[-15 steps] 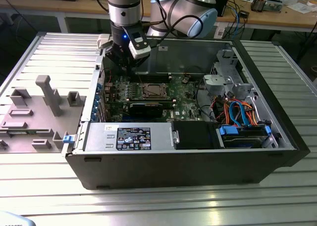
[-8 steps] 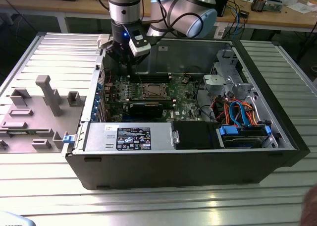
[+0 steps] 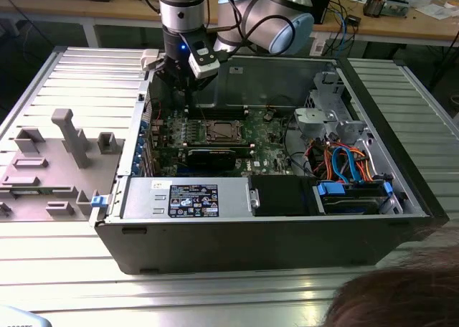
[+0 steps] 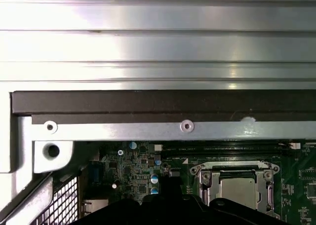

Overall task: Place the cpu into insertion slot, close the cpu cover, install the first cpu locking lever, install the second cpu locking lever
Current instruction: 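Install the first cpu locking lever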

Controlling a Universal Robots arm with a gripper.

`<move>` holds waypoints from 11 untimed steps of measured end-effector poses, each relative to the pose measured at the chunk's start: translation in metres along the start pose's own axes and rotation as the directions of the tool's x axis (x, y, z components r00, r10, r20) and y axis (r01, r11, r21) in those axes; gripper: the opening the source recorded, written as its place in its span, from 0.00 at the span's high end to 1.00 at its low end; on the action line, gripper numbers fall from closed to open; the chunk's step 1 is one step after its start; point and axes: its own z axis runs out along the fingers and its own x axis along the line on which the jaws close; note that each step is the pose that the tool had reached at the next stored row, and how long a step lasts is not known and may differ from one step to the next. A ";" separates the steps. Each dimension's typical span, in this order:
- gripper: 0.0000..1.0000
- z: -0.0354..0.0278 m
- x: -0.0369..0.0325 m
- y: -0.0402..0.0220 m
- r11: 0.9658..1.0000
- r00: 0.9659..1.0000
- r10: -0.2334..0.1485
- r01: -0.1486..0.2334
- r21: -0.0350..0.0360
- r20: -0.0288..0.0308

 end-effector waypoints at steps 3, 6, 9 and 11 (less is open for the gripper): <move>0.89 0.0003 -0.0030 0.0005 1.000 1.000 0.000 0.000 0.000 0.000; 0.89 0.0004 -0.0057 0.0005 1.000 1.000 0.000 0.000 0.000 0.000; 0.89 0.0005 -0.0093 0.0006 1.000 1.000 0.000 0.000 0.000 0.000; 0.89 0.0006 -0.0122 0.0006 1.000 1.000 0.000 0.000 0.000 0.000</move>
